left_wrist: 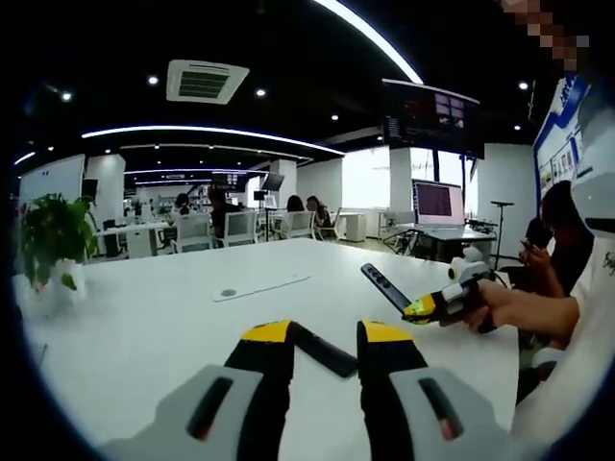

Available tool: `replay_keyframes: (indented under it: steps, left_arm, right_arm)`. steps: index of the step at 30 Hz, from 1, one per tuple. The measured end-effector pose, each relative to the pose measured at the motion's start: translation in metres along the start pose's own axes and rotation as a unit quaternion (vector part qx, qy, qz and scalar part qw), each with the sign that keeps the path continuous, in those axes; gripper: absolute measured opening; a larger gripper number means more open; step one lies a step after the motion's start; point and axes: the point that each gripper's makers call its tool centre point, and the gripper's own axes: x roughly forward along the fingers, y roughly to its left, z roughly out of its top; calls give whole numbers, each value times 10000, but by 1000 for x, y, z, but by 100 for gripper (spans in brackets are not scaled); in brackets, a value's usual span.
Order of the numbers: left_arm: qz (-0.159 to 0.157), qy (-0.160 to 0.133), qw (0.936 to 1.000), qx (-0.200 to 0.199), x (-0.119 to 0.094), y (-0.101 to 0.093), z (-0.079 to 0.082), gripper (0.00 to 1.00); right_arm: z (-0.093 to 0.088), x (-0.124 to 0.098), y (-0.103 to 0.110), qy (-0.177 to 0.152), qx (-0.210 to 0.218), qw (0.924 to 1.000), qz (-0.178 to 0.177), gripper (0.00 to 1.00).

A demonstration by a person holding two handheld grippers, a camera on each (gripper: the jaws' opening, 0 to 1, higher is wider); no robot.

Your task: Pflip the remote and laser pointer to the front side, press the buttons, and align them neatly on the table

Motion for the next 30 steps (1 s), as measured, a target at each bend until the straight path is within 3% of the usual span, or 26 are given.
replay_keyframes:
  steps: [5, 14, 17, 22, 26, 30]
  left_arm:
    - [101, 170, 9994, 284, -1, 3, -7, 28]
    - [50, 23, 9995, 320, -7, -2, 1, 28]
    - [263, -77, 9990, 350, -11, 4, 3, 28]
    - [351, -154, 9991, 206, -17, 7, 4, 28]
    - [545, -149, 9977, 363, -21, 13, 4, 28]
    - [526, -184, 9980, 287, -25, 14, 6, 28]
  right_arm:
    - [-3, 4, 1, 32, 25, 10000, -20, 12]
    - [-8, 5, -4, 123, 16, 9998, -146, 12]
    - [-8, 5, -4, 120, 4, 9998, -171, 12]
    - [-8, 5, -6, 152, -111, 9995, -265, 12]
    - [-6, 6, -6, 110, -138, 9995, -266, 12]
    - [-7, 5, -7, 112, -176, 9993, -294, 12]
